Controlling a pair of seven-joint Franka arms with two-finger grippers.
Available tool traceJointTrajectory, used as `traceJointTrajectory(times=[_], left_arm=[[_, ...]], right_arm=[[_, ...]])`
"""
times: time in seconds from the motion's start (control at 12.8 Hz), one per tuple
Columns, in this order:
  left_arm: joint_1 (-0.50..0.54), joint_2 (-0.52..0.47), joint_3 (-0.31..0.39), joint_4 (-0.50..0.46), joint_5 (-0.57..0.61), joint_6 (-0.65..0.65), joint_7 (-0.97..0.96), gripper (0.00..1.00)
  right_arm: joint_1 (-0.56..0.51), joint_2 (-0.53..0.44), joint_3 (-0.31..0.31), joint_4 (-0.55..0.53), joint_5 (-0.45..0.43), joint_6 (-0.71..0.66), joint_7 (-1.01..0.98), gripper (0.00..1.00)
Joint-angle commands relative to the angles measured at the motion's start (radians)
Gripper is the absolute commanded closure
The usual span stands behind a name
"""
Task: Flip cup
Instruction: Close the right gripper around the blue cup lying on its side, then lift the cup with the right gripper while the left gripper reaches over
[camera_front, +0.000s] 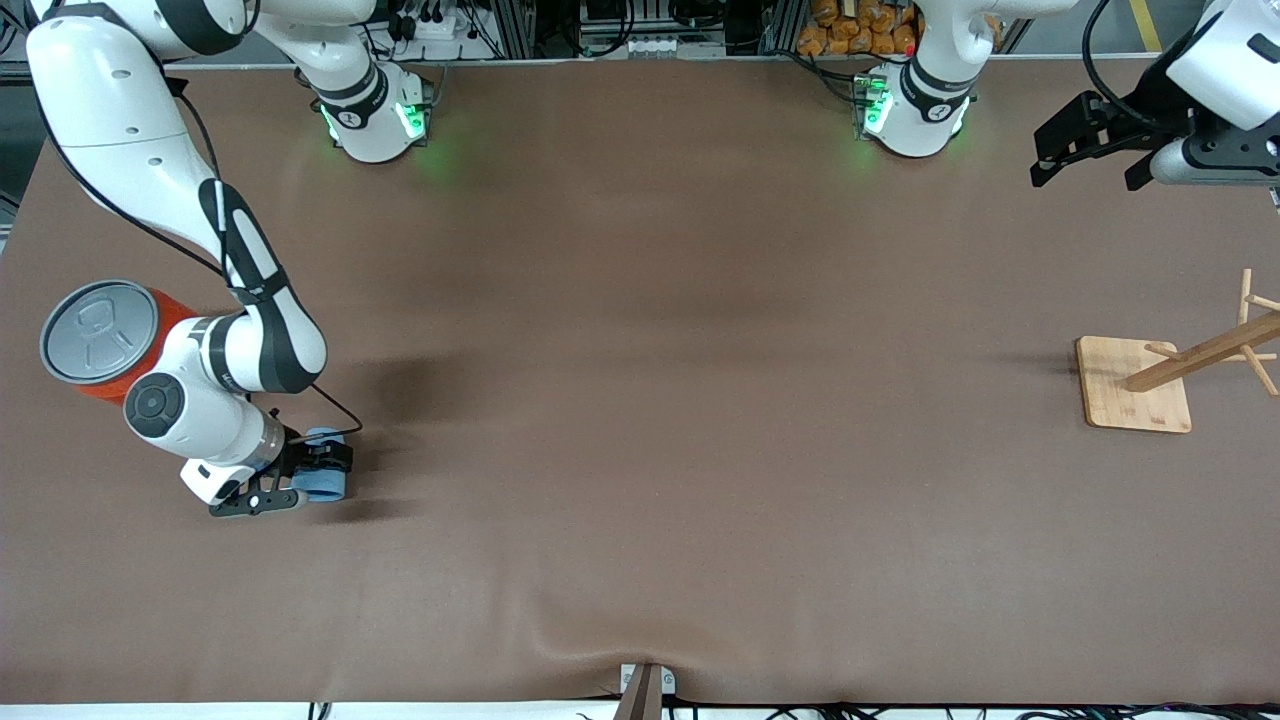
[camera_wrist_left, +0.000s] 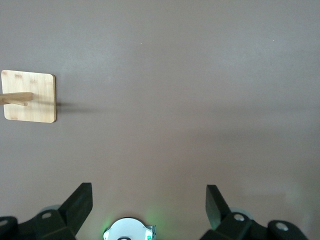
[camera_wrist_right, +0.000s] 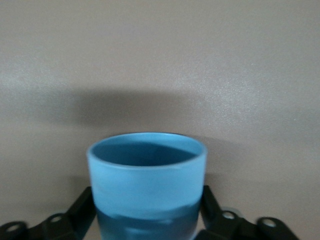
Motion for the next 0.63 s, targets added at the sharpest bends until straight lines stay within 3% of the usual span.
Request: traceJointTrajectory(times=[0.0, 0.39, 0.55], left_arm=[[0.002, -0.001, 0.002, 0.012, -0.013, -0.013, -0.024, 0.0], [-0.004, 0.004, -0.007, 0.038, -0.011, -0.013, -0.03, 0.0], [-0.008, 0.011, -0.007, 0.03, -0.011, -0.019, -0.028, 0.0]], right_arm=[[0.001, -0.014, 0.017, 0.006, -0.009, -0.036, 0.008, 0.72], [0.125, -0.075, 0.019, 0.001, -0.014, -0.038, -0.027, 0.7], [0.186, -0.104, 0.019, -0.005, -0.014, -0.038, -0.127, 0.7]])
